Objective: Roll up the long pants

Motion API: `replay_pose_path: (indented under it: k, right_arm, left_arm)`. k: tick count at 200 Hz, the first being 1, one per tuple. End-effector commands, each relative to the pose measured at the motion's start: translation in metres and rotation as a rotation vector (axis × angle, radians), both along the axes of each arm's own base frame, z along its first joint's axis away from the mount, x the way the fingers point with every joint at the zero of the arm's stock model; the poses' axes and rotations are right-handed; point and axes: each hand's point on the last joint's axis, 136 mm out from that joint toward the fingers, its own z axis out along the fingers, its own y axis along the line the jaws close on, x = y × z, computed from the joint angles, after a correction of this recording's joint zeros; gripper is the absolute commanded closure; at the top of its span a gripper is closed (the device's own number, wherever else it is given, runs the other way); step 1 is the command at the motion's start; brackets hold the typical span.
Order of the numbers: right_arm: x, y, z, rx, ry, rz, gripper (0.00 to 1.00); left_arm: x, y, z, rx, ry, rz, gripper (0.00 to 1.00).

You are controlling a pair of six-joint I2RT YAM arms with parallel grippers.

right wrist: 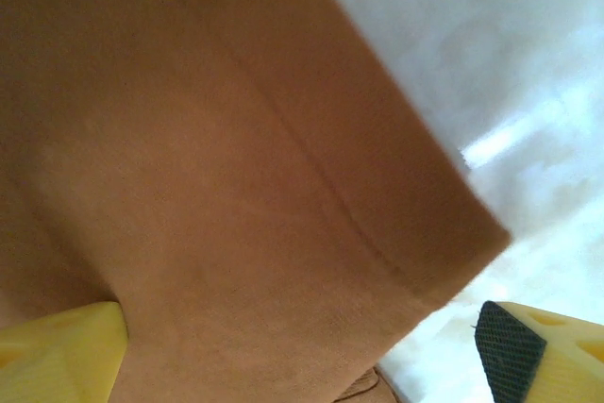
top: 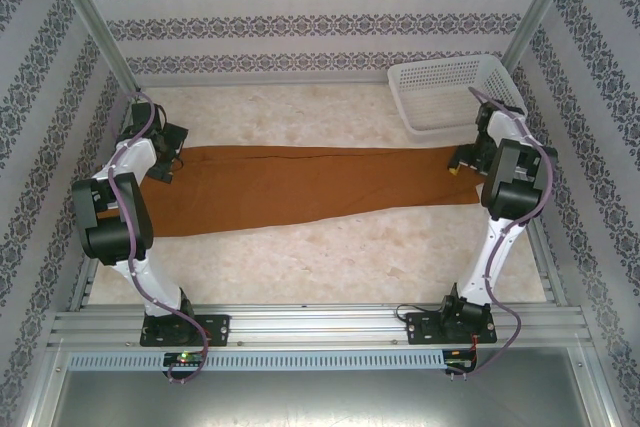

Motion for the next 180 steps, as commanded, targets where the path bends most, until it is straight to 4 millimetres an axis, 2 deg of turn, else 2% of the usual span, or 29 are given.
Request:
replay_pose_path:
  k: [1, 34, 60, 92, 109, 134, 149, 169, 180]
  right_arm:
    - [-0.026, 0.005, -0.002, -0.076, 0.090, 0.086, 0.05]
    - [-0.046, 0.012, -0.003, -0.110, 0.147, 0.134, 0.17]
    - [-0.050, 0.023, -0.007, -0.061, 0.163, 0.126, 0.27]
    - [-0.051, 0.038, -0.009, 0.002, 0.157, 0.141, 0.53]
    - [-0.054, 0.042, -0.010, 0.015, 0.175, 0.148, 0.50]
    - [-0.063, 0.050, -0.011, 0.025, 0.219, 0.170, 0.28]
    - [-0.069, 0.050, -0.010, 0.002, 0.246, 0.185, 0.11]
    - [-0.076, 0.048, -0.012, -0.006, 0.276, 0.179, 0.10]
    - [-0.080, 0.053, -0.014, 0.031, 0.291, 0.164, 0.18]
  left_arm:
    - [0.001, 0.001, 0.007, -0.002, -0.026, 0.010, 0.00]
    - [0.002, 0.002, 0.007, -0.006, -0.029, 0.015, 0.00]
    - [0.002, 0.002, 0.008, -0.007, -0.028, 0.015, 0.00]
    - [0.000, 0.002, 0.011, -0.002, -0.031, 0.018, 0.00]
    - [0.000, 0.002, 0.012, -0.004, -0.032, 0.016, 0.00]
    - [0.000, 0.001, 0.014, -0.001, -0.037, 0.015, 0.00]
    - [0.000, 0.002, 0.015, 0.000, -0.040, 0.018, 0.00]
    - [0.000, 0.001, 0.016, -0.003, -0.039, 0.015, 0.00]
    - [0.000, 0.001, 0.016, -0.003, -0.041, 0.015, 0.00]
